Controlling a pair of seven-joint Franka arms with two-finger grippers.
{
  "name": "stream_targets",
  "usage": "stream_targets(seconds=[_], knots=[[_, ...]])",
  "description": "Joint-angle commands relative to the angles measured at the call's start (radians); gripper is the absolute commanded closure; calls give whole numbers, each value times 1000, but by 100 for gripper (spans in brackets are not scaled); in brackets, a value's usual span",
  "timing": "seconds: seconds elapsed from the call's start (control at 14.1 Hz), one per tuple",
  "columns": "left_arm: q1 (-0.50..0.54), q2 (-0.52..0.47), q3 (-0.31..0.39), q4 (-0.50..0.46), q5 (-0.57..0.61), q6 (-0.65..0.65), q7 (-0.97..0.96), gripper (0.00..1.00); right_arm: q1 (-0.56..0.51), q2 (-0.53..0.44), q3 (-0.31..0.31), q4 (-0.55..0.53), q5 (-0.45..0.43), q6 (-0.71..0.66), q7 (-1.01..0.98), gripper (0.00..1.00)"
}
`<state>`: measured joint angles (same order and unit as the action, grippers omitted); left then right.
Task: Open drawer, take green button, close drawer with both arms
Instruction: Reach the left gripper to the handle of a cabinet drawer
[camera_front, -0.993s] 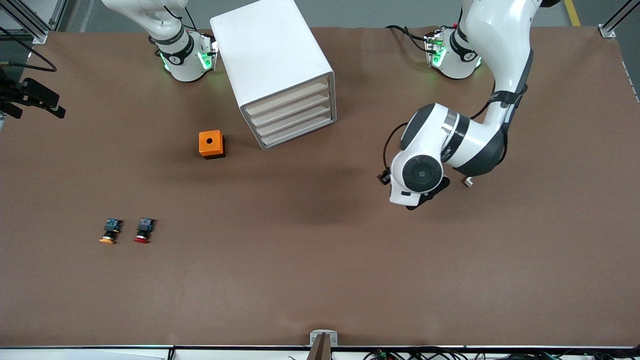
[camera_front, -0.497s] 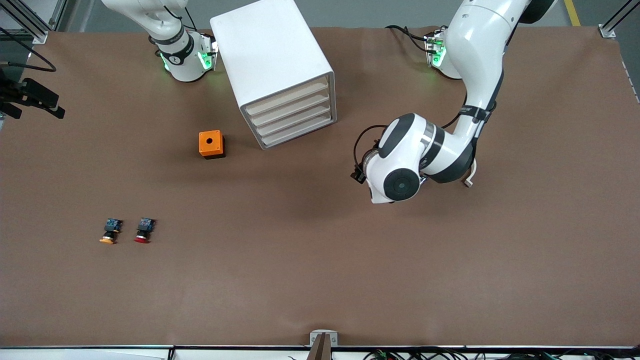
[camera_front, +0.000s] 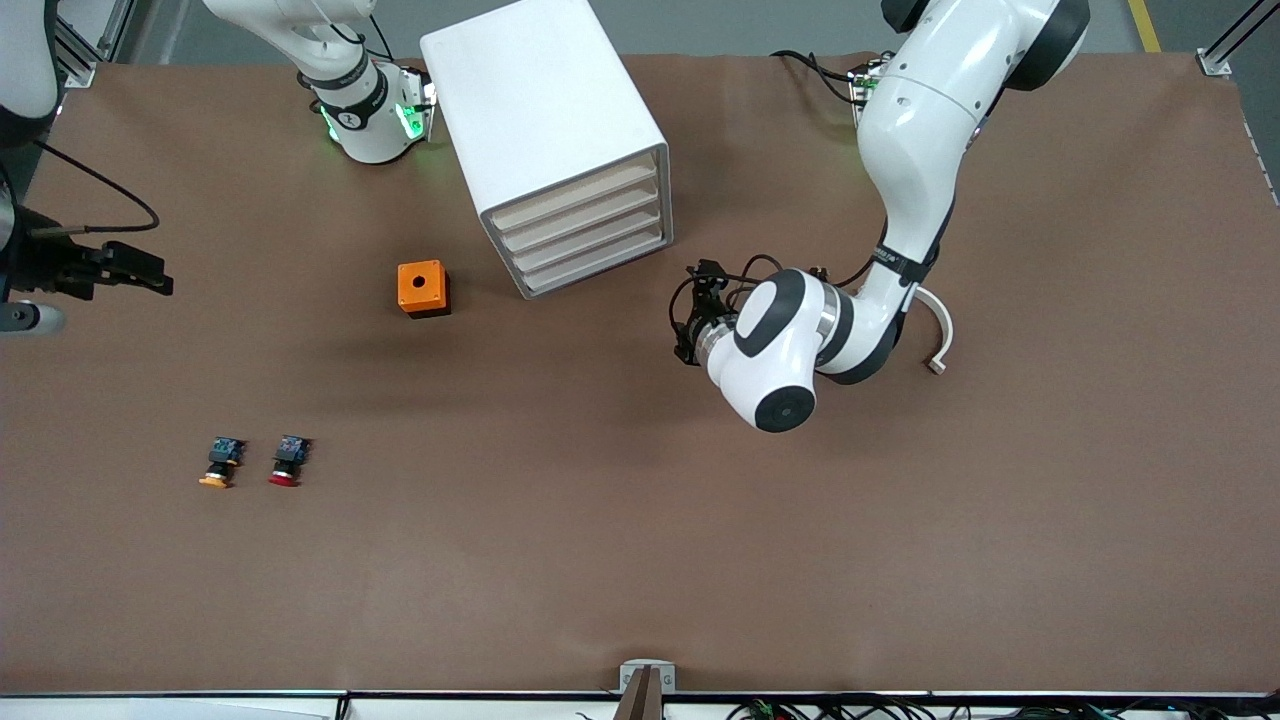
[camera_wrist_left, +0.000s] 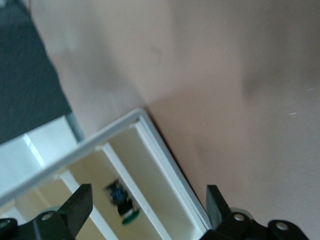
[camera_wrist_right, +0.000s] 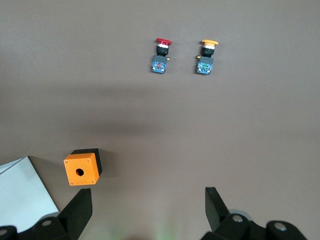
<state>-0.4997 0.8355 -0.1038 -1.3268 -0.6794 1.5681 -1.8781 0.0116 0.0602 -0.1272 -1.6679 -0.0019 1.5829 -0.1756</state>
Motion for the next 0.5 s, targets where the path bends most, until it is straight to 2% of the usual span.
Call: stream_targets(seconds=[0.0,0.28,0.43], knots=[[1,56,1,38,-119,-26,-68,0,-32,18,17,45,-10,-24,-27,0],[-22,111,-5,38,-184,-26,-209,2,-73,65,15,53,3,-18,-28,0],[-20,123,-14,35,-206,-26,-225,14,-81,95,15,54,-4,-18,-31,0]])
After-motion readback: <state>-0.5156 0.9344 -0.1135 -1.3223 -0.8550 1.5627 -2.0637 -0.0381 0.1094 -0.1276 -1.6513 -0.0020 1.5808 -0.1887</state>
